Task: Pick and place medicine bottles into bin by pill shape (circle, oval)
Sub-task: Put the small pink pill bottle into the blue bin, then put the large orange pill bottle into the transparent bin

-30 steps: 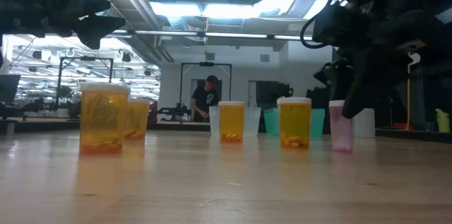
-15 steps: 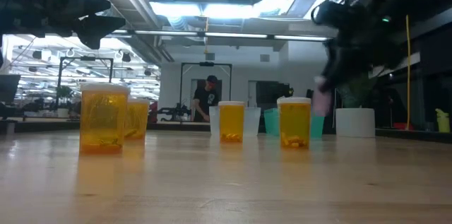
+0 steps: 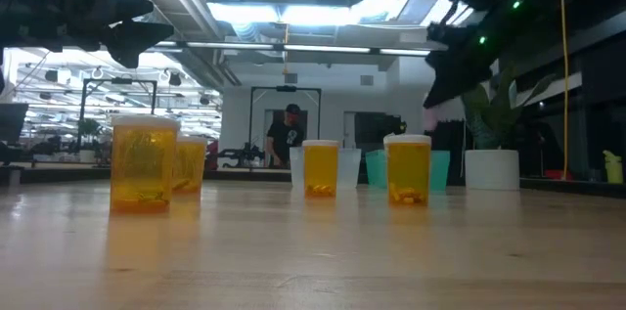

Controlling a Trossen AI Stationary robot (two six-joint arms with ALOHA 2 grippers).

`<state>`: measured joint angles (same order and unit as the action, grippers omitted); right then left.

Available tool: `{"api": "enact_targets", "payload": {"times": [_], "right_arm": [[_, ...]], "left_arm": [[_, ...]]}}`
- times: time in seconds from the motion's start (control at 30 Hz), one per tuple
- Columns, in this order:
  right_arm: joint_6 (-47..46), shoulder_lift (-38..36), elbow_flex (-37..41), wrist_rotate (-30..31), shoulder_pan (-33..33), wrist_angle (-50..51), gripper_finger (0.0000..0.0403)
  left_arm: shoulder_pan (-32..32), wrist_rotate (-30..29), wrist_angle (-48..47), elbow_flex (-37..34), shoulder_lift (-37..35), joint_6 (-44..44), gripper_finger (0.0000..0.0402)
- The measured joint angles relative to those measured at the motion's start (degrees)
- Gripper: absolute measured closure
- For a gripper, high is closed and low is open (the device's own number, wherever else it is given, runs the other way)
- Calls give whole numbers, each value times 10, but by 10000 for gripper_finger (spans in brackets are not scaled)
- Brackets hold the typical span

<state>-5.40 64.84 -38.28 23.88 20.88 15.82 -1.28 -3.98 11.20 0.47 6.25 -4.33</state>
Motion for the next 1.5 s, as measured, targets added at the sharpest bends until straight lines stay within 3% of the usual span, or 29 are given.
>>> {"api": "enact_targets", "payload": {"times": [0.2, 0.3, 0.7, 0.9, 1.23, 1.5], "right_arm": [[13, 63, 0, -33, 68, -19, 294], [15, 88, 0, -81, 90, -35, 294], [28, 185, 0, -145, 123, -93, 293], [28, 191, 0, -146, 123, -110, 283], [27, 190, 0, -145, 123, -110, 212], [28, 174, -37, -146, 123, -74, 203]], "left_arm": [[0, 0, 0, 0, 0, 0, 147], [0, 0, 0, 0, 0, 0, 147], [0, 0, 0, 0, 0, 0, 147], [0, 0, 0, 0, 0, 0, 147], [0, 0, 0, 0, 0, 0, 147], [0, 0, 0, 0, 0, 0, 147]]}}
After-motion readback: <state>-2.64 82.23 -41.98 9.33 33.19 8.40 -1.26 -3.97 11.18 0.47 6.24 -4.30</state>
